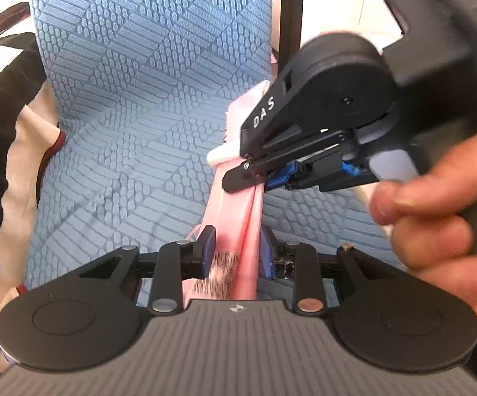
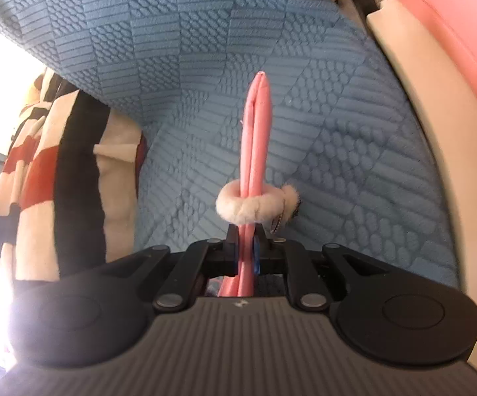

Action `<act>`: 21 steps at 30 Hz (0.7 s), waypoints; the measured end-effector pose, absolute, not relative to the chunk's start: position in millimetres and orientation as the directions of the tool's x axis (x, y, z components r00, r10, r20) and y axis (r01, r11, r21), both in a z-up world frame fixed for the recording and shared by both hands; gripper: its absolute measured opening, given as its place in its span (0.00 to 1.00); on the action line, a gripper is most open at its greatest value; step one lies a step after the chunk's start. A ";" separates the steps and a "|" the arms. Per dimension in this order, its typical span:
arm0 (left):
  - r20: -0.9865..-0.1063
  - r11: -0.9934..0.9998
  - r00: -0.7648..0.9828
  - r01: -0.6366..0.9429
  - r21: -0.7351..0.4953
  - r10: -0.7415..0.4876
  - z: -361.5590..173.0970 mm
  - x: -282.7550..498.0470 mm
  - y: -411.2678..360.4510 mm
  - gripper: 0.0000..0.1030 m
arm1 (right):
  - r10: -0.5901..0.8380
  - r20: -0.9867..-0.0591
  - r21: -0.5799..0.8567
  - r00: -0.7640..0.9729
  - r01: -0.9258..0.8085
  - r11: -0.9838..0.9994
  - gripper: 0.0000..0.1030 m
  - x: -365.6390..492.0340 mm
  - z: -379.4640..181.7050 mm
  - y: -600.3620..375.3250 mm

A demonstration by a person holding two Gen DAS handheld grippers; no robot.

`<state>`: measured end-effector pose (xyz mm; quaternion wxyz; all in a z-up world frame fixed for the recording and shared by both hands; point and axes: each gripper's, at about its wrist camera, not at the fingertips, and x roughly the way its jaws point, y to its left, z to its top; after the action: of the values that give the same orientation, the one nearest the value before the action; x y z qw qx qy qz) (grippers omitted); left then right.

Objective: Organize objects
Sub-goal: 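Grasp the tied bundle with the right gripper while left gripper releases it, then carry the tied bundle with the right gripper over the open pink box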

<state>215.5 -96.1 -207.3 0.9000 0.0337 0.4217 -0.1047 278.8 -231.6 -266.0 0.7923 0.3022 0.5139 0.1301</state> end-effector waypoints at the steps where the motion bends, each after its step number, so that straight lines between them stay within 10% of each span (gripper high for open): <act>1: -0.761 0.977 0.627 0.211 -0.043 -0.169 -204.0 211.9 -93.3 0.33 | 0.505 -0.739 0.603 0.446 0.106 0.790 0.11 279.4 -264.4 -232.8; 21: -0.676 0.965 0.696 0.102 -0.242 -0.244 -168.2 206.7 -44.5 0.33 | 0.272 -0.816 0.301 0.510 -0.027 0.953 0.11 264.3 -203.7 -228.2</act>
<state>206.7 -44.5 -168.2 0.9161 -0.0934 0.3784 -0.0944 264.3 -228.2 -203.7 0.8597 0.1258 0.4874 0.0869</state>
